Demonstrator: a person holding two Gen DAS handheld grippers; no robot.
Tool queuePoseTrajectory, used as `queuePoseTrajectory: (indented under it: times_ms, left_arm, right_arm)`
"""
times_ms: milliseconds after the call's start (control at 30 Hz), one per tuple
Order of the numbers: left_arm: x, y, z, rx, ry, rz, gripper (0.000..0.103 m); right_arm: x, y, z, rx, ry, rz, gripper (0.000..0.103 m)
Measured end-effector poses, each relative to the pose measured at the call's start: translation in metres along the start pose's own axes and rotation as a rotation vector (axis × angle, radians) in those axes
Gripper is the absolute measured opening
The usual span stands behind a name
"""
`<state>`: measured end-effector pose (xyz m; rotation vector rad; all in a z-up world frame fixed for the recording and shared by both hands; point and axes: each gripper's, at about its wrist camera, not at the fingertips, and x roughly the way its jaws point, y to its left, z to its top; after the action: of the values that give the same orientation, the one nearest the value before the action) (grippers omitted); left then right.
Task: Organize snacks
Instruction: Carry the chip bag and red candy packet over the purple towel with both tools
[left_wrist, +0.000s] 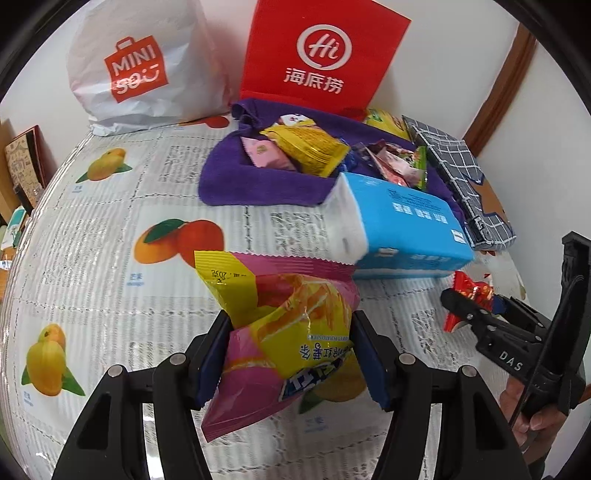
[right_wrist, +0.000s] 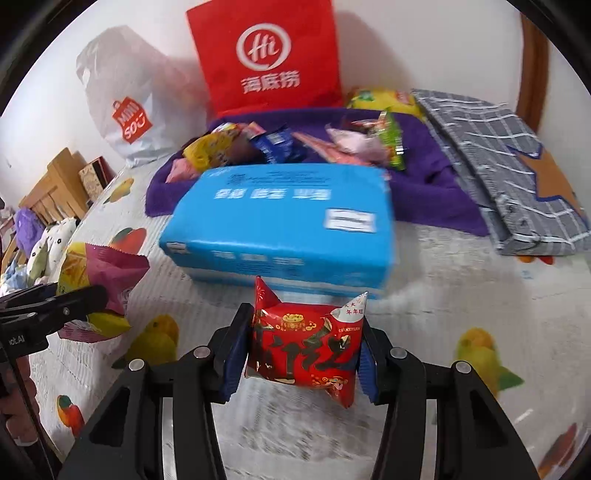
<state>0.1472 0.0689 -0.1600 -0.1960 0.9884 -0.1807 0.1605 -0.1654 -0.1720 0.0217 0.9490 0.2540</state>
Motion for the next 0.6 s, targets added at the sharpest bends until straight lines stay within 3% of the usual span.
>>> queuePoseTrajectory:
  times_ms: [267, 600]
  left_arm:
    - [0.003, -0.017, -0.01, 0.024, 0.024, 0.001, 0.062]
    - [-0.006, -0.033, -0.015, 0.047, 0.016, -0.008, 0.062]
  right_arm:
    - [-0.012, -0.028, -0.016, 0.017, 0.001, -0.034, 0.051]
    - [-0.015, -0.035, -0.028, 0.019, 0.01, -0.032, 0.051]
